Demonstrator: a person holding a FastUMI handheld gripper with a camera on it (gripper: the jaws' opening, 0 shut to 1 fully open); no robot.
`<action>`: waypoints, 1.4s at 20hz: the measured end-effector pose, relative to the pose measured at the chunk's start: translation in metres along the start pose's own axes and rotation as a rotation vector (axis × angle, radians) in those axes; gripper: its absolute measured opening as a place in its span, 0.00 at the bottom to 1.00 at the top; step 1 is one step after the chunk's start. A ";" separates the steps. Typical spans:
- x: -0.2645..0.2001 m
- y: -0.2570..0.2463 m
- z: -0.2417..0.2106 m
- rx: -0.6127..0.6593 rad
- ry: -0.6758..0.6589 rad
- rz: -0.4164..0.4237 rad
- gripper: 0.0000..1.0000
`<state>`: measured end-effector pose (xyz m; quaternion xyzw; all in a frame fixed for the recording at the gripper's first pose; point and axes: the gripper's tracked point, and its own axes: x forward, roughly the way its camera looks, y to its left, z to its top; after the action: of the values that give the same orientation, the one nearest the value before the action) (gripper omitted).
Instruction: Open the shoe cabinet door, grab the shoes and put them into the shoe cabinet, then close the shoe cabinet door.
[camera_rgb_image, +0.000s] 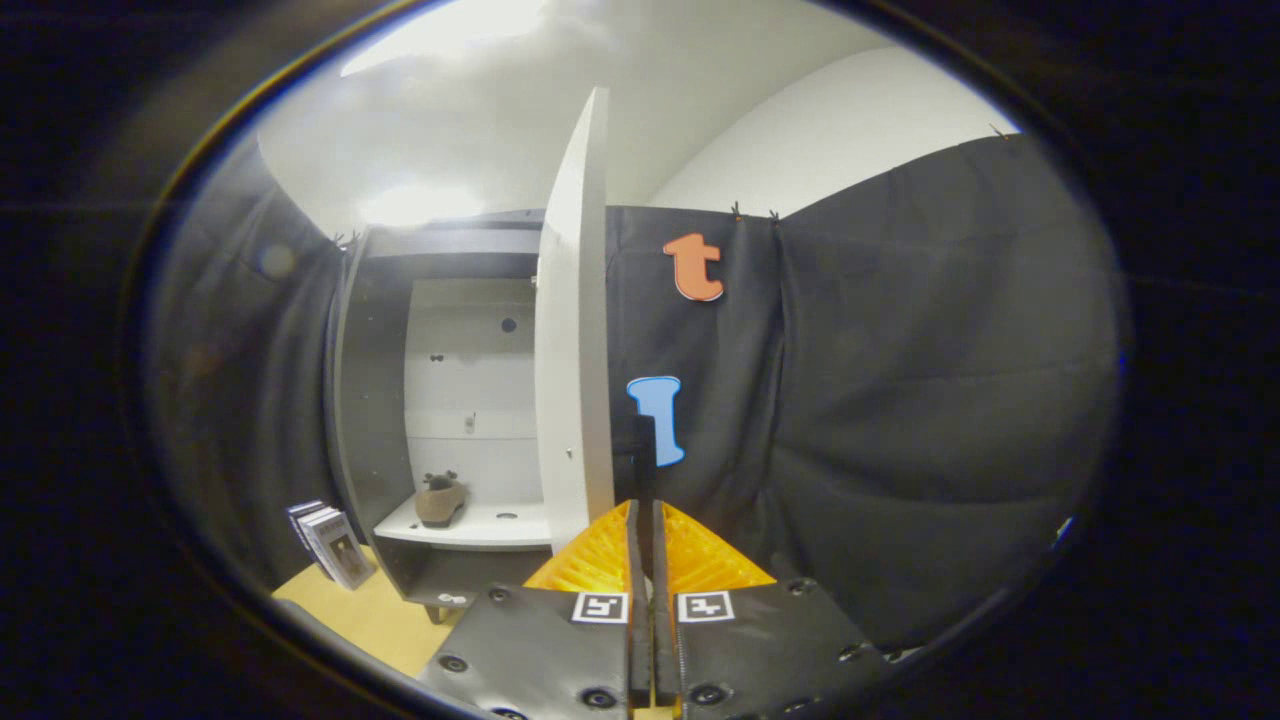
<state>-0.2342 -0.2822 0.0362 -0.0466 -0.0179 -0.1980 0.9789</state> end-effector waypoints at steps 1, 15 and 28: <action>-0.004 0.003 -0.003 0.003 0.004 0.012 0.04; -0.025 0.109 -0.071 -0.018 0.128 0.292 0.04; 0.000 0.234 -0.237 -0.028 0.415 0.454 0.04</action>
<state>-0.1386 -0.0911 -0.2195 -0.0216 0.1961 0.0202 0.9801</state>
